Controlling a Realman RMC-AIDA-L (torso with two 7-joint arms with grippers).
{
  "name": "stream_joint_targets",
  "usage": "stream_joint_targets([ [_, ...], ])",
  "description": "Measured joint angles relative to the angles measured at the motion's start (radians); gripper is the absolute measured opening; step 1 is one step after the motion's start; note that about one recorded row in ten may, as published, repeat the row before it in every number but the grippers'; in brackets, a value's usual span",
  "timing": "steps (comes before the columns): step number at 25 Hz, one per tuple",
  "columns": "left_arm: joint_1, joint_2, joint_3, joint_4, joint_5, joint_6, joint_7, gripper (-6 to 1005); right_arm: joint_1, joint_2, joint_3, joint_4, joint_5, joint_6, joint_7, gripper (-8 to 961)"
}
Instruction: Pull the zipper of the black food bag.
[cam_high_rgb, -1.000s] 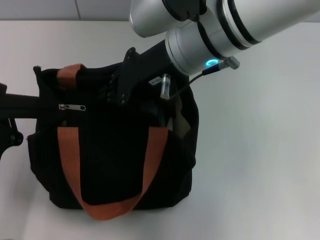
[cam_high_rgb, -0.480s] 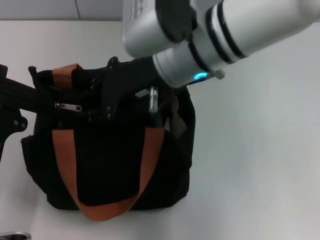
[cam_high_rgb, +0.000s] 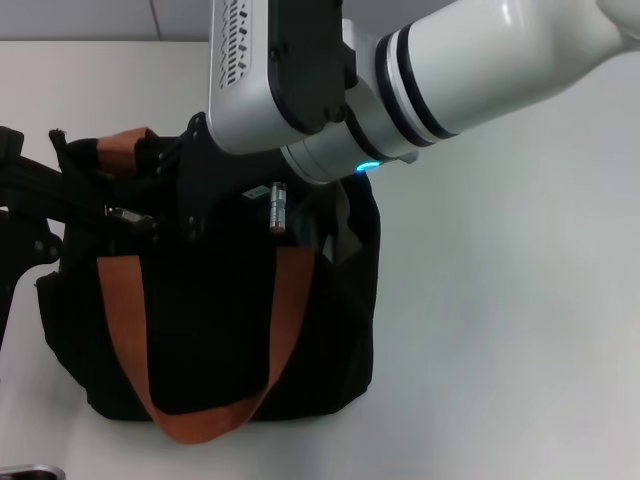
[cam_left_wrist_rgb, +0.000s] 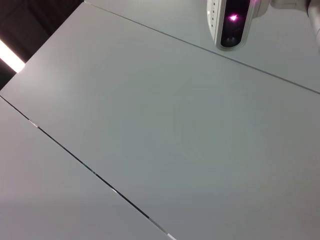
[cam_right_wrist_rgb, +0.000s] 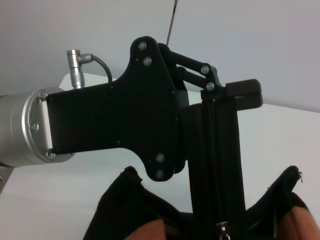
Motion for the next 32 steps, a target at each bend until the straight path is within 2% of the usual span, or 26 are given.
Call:
stream_joint_targets([
  [9, -0.012, 0.0, 0.008, 0.0, 0.0, 0.0, 0.0, 14, 0.006, 0.0, -0.005, 0.012, 0.003, 0.026, 0.009, 334],
  [16, -0.017, 0.001, 0.008, 0.002, 0.002, -0.002, 0.0, 13, 0.001, 0.0, -0.006, -0.014, 0.022, -0.032, 0.03, 323],
  [22, -0.021, 0.001, 0.008, 0.0, 0.002, -0.005, -0.001, 14, 0.003, -0.001, -0.001, -0.016, 0.02, -0.037, 0.03, 418],
  [25, -0.022, 0.001, 0.008, 0.0, 0.002, -0.003, -0.001, 14, -0.019, -0.003, 0.02, -0.049, 0.017, -0.058, 0.031, 465],
  [29, -0.02, 0.001, 0.008, 0.001, 0.001, -0.003, -0.001, 14, -0.063, -0.005, 0.129, -0.096, -0.004, -0.124, 0.035, 464],
  [32, -0.004, 0.0, 0.008, 0.002, -0.002, -0.05, -0.001, 14, -0.071, -0.006, 0.162, -0.103, -0.004, -0.148, 0.036, 460],
])
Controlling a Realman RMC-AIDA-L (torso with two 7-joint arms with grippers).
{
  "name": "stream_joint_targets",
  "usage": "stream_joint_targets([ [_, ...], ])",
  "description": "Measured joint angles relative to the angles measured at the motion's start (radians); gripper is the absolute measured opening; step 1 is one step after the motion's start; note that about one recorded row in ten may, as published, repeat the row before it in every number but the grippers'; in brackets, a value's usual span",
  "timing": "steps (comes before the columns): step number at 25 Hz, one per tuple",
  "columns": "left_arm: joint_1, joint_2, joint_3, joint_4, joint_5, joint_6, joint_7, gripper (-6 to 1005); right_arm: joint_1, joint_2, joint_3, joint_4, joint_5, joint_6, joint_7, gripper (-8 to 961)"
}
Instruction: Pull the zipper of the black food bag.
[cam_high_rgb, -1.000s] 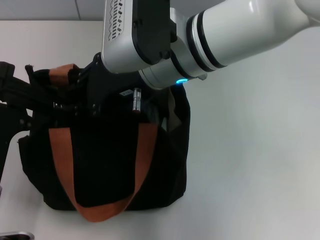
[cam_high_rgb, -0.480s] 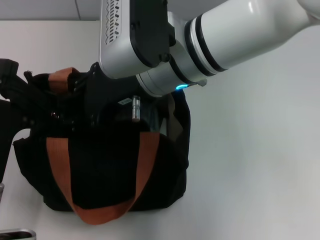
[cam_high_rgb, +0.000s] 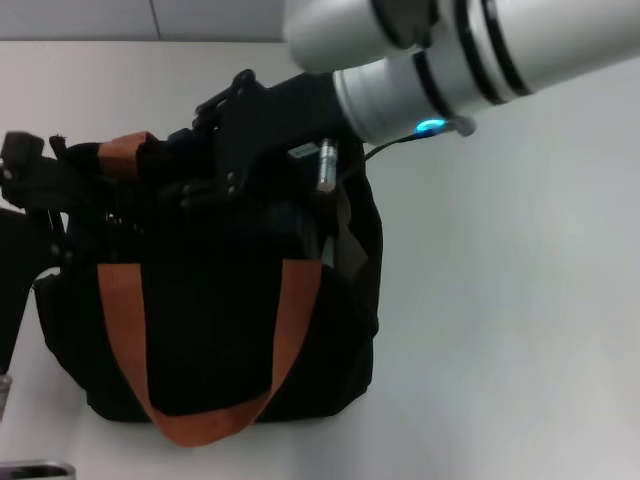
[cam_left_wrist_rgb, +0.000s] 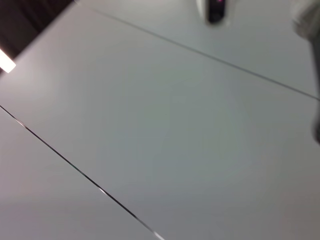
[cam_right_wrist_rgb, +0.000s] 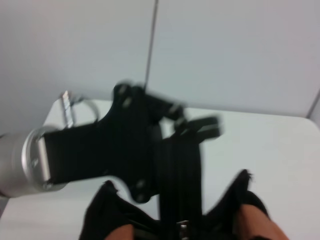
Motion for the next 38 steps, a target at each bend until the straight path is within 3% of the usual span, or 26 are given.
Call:
stream_joint_targets([
  [8, 0.049, -0.001, -0.005, -0.016, -0.005, 0.004, 0.005, 13, 0.002, 0.0, 0.011, -0.012, 0.003, -0.052, -0.009, 429],
  [22, 0.077, 0.0, -0.009, 0.011, -0.069, -0.19, 0.027, 13, 0.026, 0.006, -0.153, 0.004, -0.001, 0.079, -0.028, 375],
  [34, 0.084, 0.0, -0.002, 0.021, -0.101, -0.134, 0.062, 13, 0.091, 0.006, -0.208, 0.094, -0.004, 0.184, -0.029, 328],
  [38, 0.083, 0.0, -0.001, 0.021, -0.101, -0.122, 0.064, 14, 0.109, 0.006, -0.216, 0.104, -0.005, 0.182, -0.029, 229],
])
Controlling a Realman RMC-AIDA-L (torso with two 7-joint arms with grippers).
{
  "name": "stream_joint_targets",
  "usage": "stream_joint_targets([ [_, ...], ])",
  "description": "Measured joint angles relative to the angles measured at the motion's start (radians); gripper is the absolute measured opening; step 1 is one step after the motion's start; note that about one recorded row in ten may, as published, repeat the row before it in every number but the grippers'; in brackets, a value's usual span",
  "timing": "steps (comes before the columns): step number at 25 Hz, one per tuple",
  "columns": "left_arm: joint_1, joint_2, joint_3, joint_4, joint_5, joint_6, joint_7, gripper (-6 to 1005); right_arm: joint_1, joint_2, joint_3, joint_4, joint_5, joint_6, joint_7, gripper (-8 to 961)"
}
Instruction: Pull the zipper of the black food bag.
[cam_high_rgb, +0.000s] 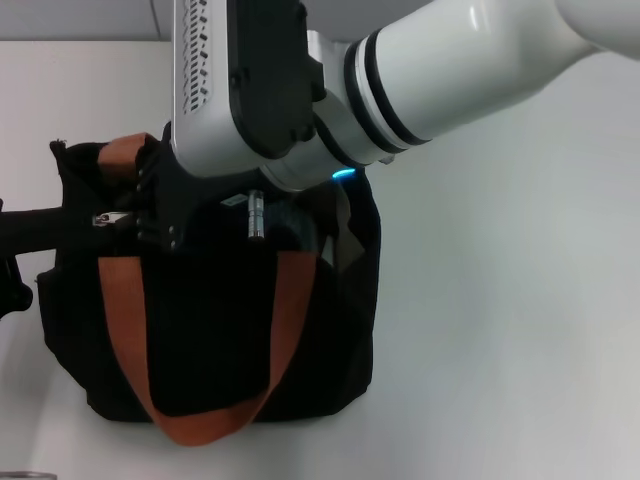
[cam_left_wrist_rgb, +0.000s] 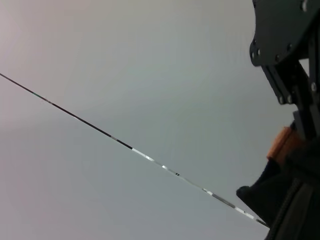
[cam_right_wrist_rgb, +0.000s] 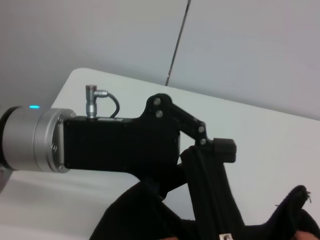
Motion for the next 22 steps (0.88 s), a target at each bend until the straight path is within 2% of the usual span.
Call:
stream_joint_targets([
  [6, -0.005, 0.0, 0.003, -0.002, 0.001, 0.035, 0.001, 14, 0.01, 0.0, 0.01, 0.016, 0.0, 0.0, -0.03, 90],
  [18, -0.032, 0.0, 0.004, -0.001, 0.0, 0.045, 0.001, 14, 0.004, -0.003, 0.039, 0.014, 0.001, -0.009, -0.063, 88],
  [20, -0.033, 0.0, 0.004, 0.0, 0.0, 0.045, 0.001, 13, 0.002, -0.003, 0.039, 0.015, 0.001, -0.01, -0.062, 15],
  [22, -0.034, 0.0, 0.004, 0.0, 0.0, 0.047, 0.001, 13, -0.005, -0.004, 0.045, 0.011, 0.001, -0.014, -0.053, 10],
])
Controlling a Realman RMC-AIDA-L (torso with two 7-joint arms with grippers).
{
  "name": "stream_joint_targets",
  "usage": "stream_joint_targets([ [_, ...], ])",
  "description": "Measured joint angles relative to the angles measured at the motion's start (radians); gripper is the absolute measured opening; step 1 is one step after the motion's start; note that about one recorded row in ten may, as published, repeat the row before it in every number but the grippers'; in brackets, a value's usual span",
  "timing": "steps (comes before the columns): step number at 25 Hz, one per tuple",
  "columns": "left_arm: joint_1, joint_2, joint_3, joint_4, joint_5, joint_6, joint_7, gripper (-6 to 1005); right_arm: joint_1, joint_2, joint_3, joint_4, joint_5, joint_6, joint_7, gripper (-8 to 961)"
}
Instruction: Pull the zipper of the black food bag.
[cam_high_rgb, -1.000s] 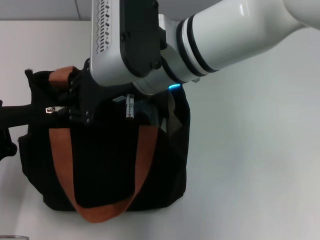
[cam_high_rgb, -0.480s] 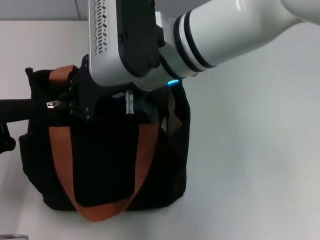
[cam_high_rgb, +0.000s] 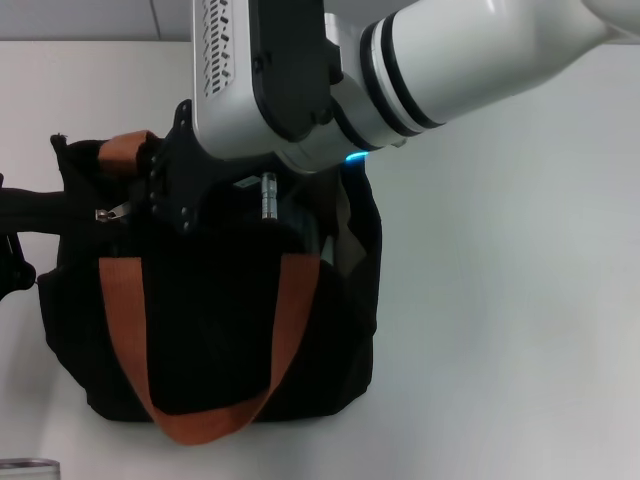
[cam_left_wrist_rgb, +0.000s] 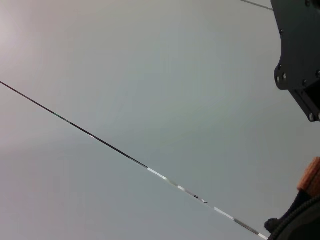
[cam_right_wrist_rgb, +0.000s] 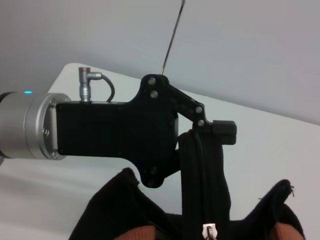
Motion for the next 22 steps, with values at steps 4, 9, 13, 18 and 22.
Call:
stream_joint_targets([
  [4, 0.0, 0.0, 0.0, -0.001, 0.0, 0.004, 0.0, 13, -0.017, -0.001, 0.054, -0.019, 0.0, -0.052, 0.01, -1],
  [9, 0.004, 0.0, 0.001, -0.002, 0.0, 0.012, -0.001, 14, -0.042, -0.001, 0.095, -0.034, -0.001, -0.08, 0.004, 34],
  [13, 0.001, 0.0, 0.008, -0.004, 0.0, 0.014, -0.001, 13, -0.058, -0.002, 0.096, -0.054, -0.007, -0.08, -0.002, 62],
  [18, -0.003, 0.0, 0.013, -0.006, 0.0, 0.014, -0.001, 13, -0.068, 0.001, 0.082, -0.07, -0.012, -0.073, -0.03, 98],
  [22, -0.006, 0.0, 0.013, -0.004, 0.0, 0.013, -0.001, 13, -0.058, 0.002, 0.049, -0.068, -0.013, -0.071, -0.046, 126],
])
